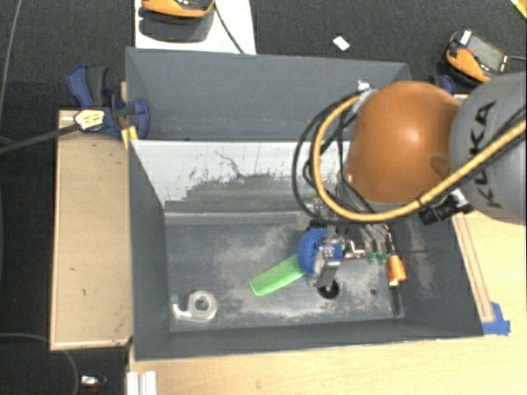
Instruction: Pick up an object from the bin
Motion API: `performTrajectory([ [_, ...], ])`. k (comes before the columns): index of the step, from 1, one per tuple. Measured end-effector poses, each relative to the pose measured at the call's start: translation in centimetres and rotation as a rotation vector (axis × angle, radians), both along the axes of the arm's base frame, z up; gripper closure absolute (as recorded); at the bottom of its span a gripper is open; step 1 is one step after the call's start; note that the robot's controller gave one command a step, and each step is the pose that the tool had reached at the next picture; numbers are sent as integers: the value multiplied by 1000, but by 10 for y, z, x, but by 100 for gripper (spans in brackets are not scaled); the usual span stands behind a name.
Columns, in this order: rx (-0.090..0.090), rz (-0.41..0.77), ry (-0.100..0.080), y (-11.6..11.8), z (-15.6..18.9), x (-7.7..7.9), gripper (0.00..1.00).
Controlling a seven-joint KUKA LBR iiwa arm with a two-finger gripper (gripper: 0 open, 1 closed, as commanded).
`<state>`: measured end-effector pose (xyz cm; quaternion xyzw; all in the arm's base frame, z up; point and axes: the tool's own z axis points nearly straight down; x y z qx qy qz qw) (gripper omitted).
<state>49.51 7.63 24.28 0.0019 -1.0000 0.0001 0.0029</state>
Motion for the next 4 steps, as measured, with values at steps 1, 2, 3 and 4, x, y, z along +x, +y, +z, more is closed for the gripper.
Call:
performTrajectory([
  [1, 1, -4, -9, -1, 4, 2, 0],
  [2, 1, 61, -14, -7, -78, 1, 0],
  [3, 4, 42, -19, -3, -174, -13, 0],
  [4, 1, -27, -27, -76, -171, 57, 0],
])
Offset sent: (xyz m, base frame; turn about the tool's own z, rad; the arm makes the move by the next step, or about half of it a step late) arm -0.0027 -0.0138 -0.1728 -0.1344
